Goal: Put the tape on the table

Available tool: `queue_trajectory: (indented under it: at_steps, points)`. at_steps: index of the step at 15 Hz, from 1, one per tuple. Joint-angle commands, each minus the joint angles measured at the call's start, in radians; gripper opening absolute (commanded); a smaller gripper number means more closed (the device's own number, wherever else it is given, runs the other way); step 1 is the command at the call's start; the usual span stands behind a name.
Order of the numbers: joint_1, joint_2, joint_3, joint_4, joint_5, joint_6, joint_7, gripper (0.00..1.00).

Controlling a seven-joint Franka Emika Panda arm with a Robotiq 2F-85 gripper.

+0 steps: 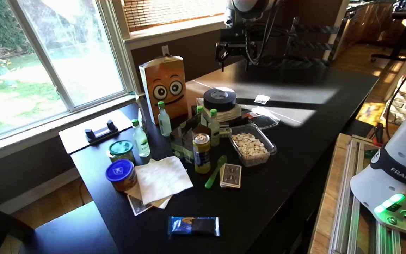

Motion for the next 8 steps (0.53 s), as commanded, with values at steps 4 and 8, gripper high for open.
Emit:
queue_trajectory:
  at_steps: [4,8]
  points:
    - [0.056,0.097,-0.089,0.100,-0.009,-0.106,0.094,1.00]
    - [0.065,0.176,-0.102,0.138,-0.025,-0.046,0.086,1.00]
